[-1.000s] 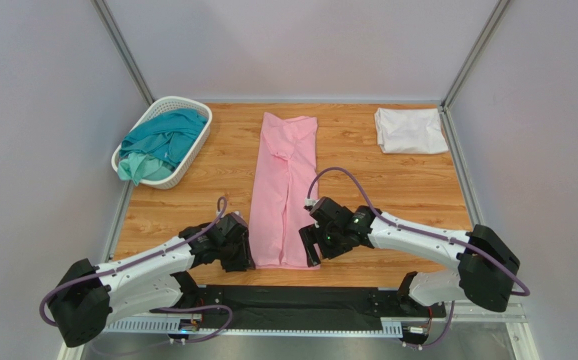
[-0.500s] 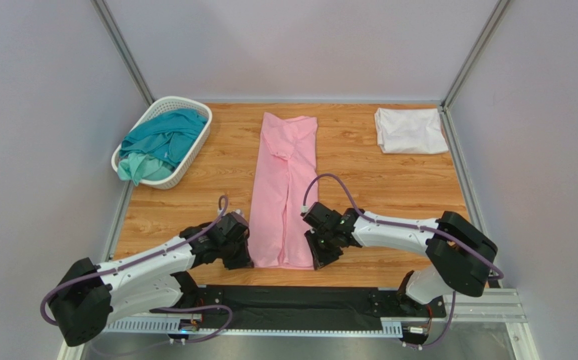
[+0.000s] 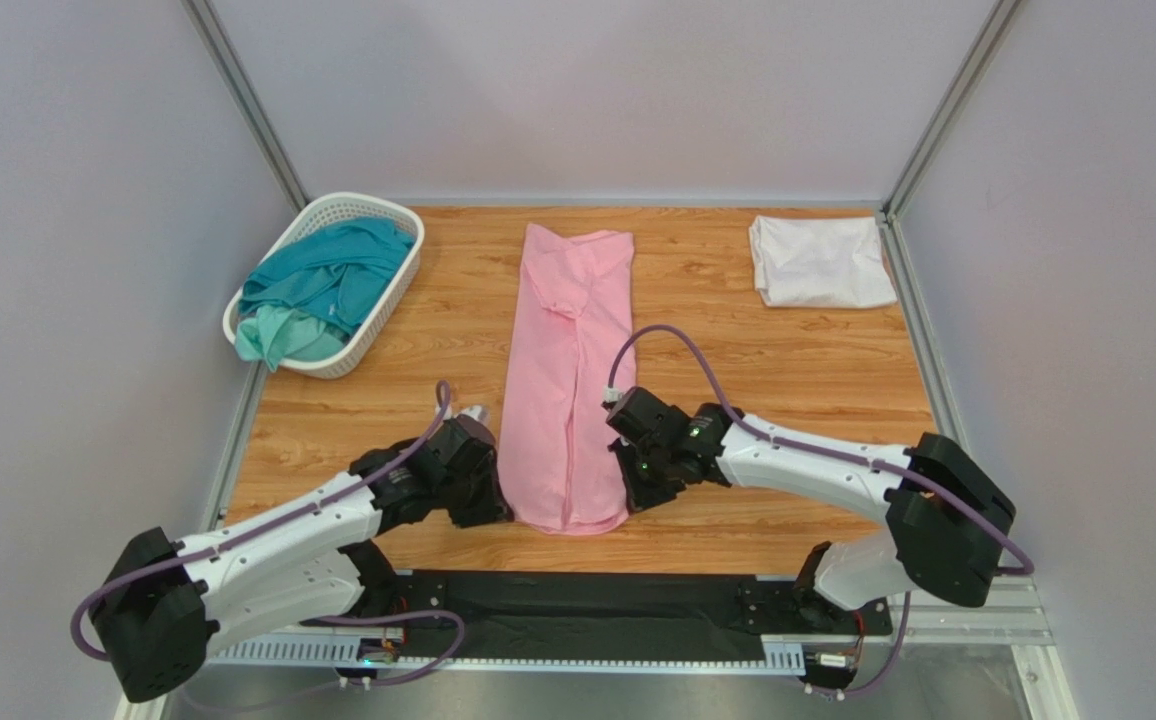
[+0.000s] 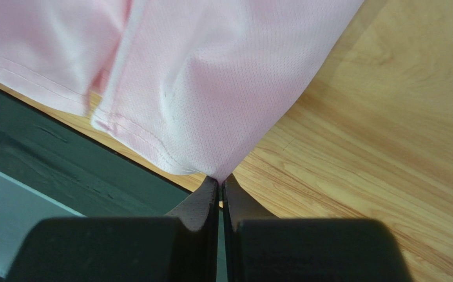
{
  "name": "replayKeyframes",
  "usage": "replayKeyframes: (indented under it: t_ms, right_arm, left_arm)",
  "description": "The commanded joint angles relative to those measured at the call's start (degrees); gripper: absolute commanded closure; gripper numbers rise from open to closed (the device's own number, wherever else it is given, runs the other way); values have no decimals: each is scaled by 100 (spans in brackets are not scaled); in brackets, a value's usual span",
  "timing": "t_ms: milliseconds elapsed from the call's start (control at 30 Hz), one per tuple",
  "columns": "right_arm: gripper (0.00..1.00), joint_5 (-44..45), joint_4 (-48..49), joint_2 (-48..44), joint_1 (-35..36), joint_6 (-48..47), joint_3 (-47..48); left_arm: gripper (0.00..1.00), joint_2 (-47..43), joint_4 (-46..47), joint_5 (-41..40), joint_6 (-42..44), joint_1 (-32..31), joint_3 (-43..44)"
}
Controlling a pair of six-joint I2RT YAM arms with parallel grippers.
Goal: Fold and stack the t-shirts
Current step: Fold the tshirt
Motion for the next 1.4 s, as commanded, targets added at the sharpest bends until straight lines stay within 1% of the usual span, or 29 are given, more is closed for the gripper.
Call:
replayKeyframes:
  t_ms: [0, 33, 133, 167, 300, 433, 467, 600, 667, 800, 967, 1133, 1367]
  right_arm:
    - [100, 421, -88, -257, -229, -235, 559]
    - [100, 421, -115, -239, -291, -332, 665]
    - [100, 421, -167, -152, -573, -639, 1104]
    - [100, 630, -168, -82, -652, -719, 1218]
    - [100, 614, -168, 208, -1160, -992, 1851]
    - [100, 509, -97, 586, -1583, -1185, 2405]
    - [100, 317, -89, 761, -1645, -1246, 2641]
    - [100, 114, -27, 1245, -2057, -1352, 3222]
    - [100, 8, -27, 1534, -2164, -1396, 3424]
    - [100, -80, -36, 1922, -2453, -1476, 3899]
    - [100, -273, -1, 2519, -2674, -1765, 4383]
    - [100, -335, -18, 3108, -2876, -1880, 4980]
    - [99, -704, -9, 3856, -3139, -1968, 5578]
  left_arm:
    - [100, 77, 31, -172, 259, 28, 656]
    - [100, 147, 13, -354, 399, 63, 771]
    - [100, 454, -74, -417, 689, 370, 1264]
    - [100, 525, -83, -426, 760, 537, 1378]
    - [100, 964, -22, -409, 1269, 942, 2150]
    - [100, 1710, 57, -216, 1630, 1399, 2837]
    - [100, 1843, 83, -224, 1788, 1547, 2960]
    - [100, 2520, 154, -58, 2052, 1865, 3776]
    - [100, 2898, 163, 39, 2149, 2014, 4015]
    - [100, 3582, 206, 110, 2404, 2208, 4629]
    - [100, 4164, 329, 478, 2571, 2585, 5096]
    - [100, 4848, 505, 908, 2896, 2753, 5676]
    - [100, 5693, 479, 1111, 3116, 2946, 6353]
